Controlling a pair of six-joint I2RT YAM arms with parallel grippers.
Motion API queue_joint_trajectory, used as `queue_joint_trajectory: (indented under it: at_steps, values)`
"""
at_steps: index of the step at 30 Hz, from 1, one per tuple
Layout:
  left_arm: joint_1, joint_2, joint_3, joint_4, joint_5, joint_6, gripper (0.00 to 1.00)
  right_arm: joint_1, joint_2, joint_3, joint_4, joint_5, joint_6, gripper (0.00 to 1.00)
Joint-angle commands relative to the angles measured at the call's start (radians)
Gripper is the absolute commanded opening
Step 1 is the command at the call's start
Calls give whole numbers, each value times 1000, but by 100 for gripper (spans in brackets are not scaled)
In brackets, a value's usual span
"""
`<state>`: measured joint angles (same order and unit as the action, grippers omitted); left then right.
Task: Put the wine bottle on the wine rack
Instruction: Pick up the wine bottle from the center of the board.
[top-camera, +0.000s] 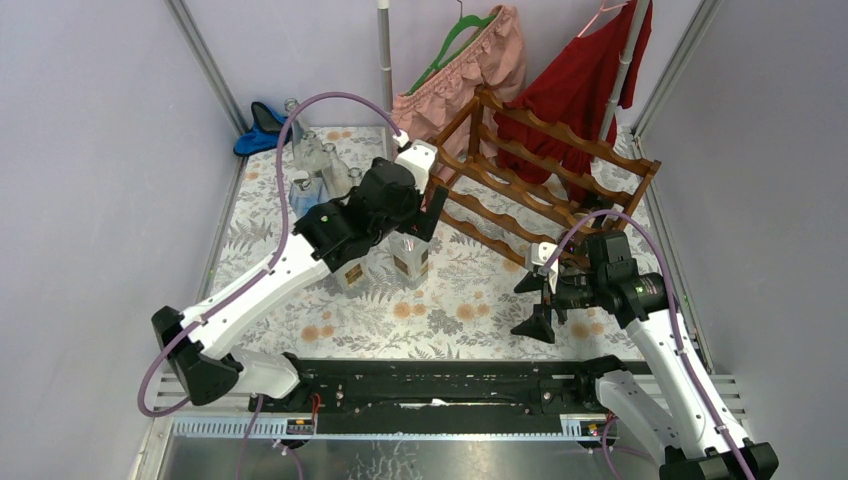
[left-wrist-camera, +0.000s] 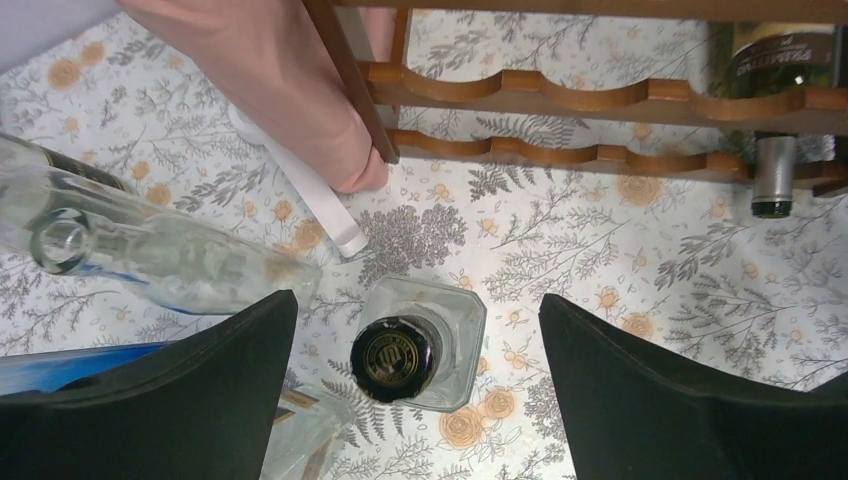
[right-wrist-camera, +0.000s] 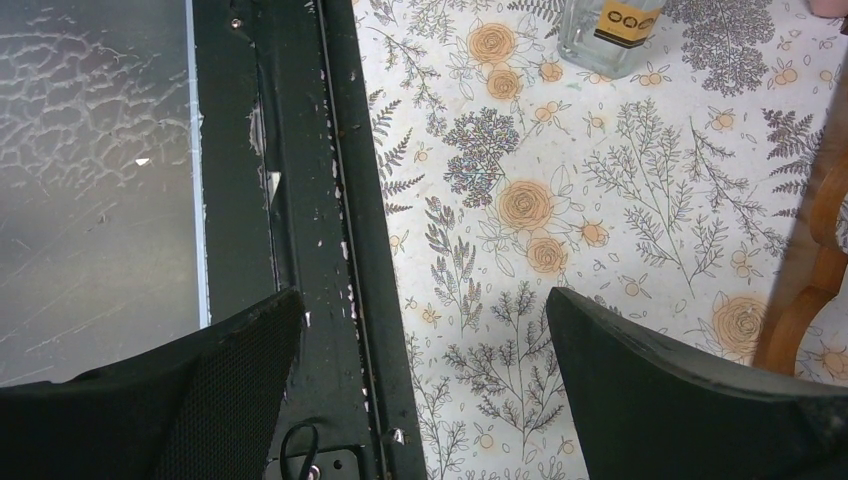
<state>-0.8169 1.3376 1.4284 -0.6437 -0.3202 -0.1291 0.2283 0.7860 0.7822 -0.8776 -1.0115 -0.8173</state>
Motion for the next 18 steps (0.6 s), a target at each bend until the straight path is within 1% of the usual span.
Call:
queue_joint_trajectory:
  at_steps: [1, 5, 7, 13, 18]
  values:
    - [19, 43, 6, 4, 4, -3, 97, -3, 1, 26, 22, -6, 10, 100]
    - [21, 75, -3, -9, -52, -7, 93, -3, 21, 35, 9, -9, 5, 100]
    - [23, 83, -11, -18, -62, -11, 89, -2, 24, 36, 7, -13, 3, 100]
    - [28, 89, -37, -23, -9, -33, 72, 3, 24, 37, 2, -7, 0, 100]
    - [28, 107, -35, -41, -6, -40, 63, 3, 19, 36, -1, -7, 0, 100]
